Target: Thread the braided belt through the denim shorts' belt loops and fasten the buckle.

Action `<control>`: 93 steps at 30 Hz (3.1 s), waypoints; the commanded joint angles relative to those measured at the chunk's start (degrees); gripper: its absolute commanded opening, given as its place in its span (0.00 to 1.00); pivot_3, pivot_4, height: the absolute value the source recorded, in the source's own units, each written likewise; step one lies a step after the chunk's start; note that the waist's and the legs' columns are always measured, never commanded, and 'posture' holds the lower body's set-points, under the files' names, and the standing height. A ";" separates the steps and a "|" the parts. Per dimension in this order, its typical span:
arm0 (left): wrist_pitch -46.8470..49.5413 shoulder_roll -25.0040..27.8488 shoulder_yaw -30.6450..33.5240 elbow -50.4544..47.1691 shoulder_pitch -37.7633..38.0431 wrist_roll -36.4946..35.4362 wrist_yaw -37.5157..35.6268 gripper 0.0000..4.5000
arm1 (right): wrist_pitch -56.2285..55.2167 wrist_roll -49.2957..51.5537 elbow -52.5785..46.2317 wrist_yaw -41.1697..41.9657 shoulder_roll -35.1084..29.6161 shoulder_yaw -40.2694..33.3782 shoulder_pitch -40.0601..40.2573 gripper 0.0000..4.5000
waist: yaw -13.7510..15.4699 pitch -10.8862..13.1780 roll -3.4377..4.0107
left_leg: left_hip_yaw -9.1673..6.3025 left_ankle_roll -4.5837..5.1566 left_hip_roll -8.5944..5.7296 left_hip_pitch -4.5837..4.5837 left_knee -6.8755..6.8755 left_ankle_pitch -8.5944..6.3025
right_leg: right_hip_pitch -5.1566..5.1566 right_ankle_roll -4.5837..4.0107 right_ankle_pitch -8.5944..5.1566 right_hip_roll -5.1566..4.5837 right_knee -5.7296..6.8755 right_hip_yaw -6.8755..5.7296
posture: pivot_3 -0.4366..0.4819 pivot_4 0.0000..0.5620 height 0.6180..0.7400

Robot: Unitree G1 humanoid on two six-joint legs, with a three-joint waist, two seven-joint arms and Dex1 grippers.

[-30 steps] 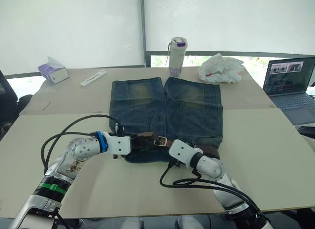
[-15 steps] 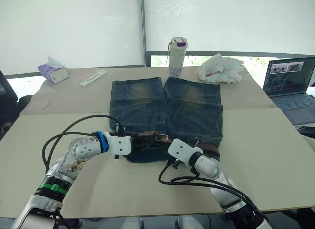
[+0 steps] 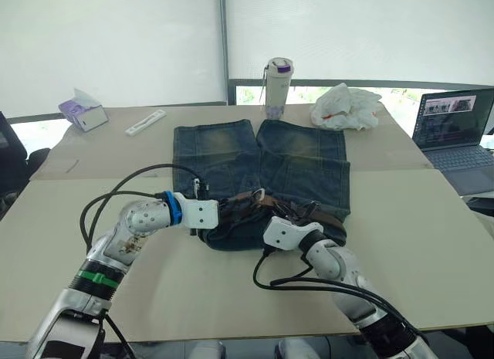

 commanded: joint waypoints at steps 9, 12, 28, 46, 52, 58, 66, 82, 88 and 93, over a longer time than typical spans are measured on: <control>-4.96 1.84 -3.07 -0.41 -7.74 12.39 4.60 0.00 | -4.52 -4.29 -0.33 -3.91 -0.15 -1.73 -1.29 0.00 | -0.04 0.00 0.00 | 0.02 0.01 0.01 -0.01 0.00 0.00 | 0.00 0.00 0.00 0.02 0.01 0.01 | 0.48 0.27 1.00; -4.34 1.42 -3.71 -0.68 -9.13 13.05 3.73 0.00 | -5.18 -4.97 0.04 -4.03 -0.22 -1.45 -1.81 0.00 | -0.05 0.00 0.00 | 0.03 0.01 0.01 -0.01 0.00 0.00 | 0.00 0.00 0.00 0.02 0.01 0.01 | 0.48 0.27 1.00; -5.54 -1.68 -6.10 0.38 -10.71 12.20 2.71 0.00 | -6.88 -6.18 2.14 -5.10 1.36 -1.26 -2.73 0.00 | -0.12 0.00 0.00 | 0.03 0.01 0.01 0.00 0.01 0.01 | 0.00 0.00 0.00 0.02 0.04 0.01 | 0.48 0.27 1.00; 9.66 -16.91 -3.53 -2.13 -0.73 4.43 6.52 0.00 | -5.40 14.89 0.52 5.85 8.20 -5.55 2.81 0.52 | -0.20 -0.01 -0.01 | -0.05 0.03 0.02 0.01 0.09 0.00 | 0.02 -0.02 0.01 0.03 0.18 0.02 | 0.48 0.27 1.00; 10.50 -17.85 -3.94 -3.45 1.76 3.47 7.39 0.00 | 4.66 34.43 -9.00 16.58 9.77 -11.83 7.75 0.98 | -0.03 -0.01 -0.01 | -0.20 0.05 0.00 0.00 0.16 -0.02 | 0.04 -0.01 0.01 -0.01 0.52 0.04 | 0.48 0.27 1.00; 8.32 -18.41 -3.89 -1.92 2.33 3.40 9.85 0.00 | 25.97 53.03 -17.48 15.64 13.48 -23.33 9.27 0.99 | 0.12 -0.02 -0.01 | -0.33 0.08 0.01 0.00 0.21 -0.04 | 0.06 -0.01 0.01 -0.01 0.52 0.03 | 0.48 0.27 1.00; 6.30 -18.13 -4.90 -0.57 2.41 4.30 11.82 0.00 | 47.65 77.71 -16.78 -2.57 29.58 -41.02 2.36 0.99 | -0.03 -0.08 0.12 | -0.43 0.08 0.04 0.01 0.14 -0.04 | 0.00 -0.02 0.01 -0.03 0.60 0.06 | 0.48 0.27 1.00; 5.72 -17.56 -5.56 -0.19 2.67 4.80 12.06 0.00 | 53.79 94.49 -14.43 -16.98 31.00 -40.39 0.16 0.14 | -0.39 -0.11 0.17 | -0.30 0.08 0.00 -0.01 0.11 -0.04 | -0.01 -0.01 0.01 -0.06 0.56 0.04 | 0.48 0.27 1.00; 5.68 -17.42 -5.82 -0.36 2.94 4.88 12.01 0.00 | 54.09 97.54 -14.51 -19.15 29.97 -39.51 0.88 0.00 | -0.53 -0.11 0.17 | -0.30 0.08 0.01 -0.01 0.10 -0.04 | -0.01 0.00 0.01 -0.05 0.55 0.04 | 0.48 0.27 1.00; 5.70 -17.46 -5.89 -0.37 3.01 4.87 12.11 0.00 | 54.01 98.50 -14.42 -19.88 28.72 -38.83 0.99 0.00 | -0.78 -0.11 0.17 | -0.30 0.09 0.01 -0.01 0.09 -0.04 | -0.01 0.00 0.00 -0.04 0.53 0.04 | 0.48 0.27 1.00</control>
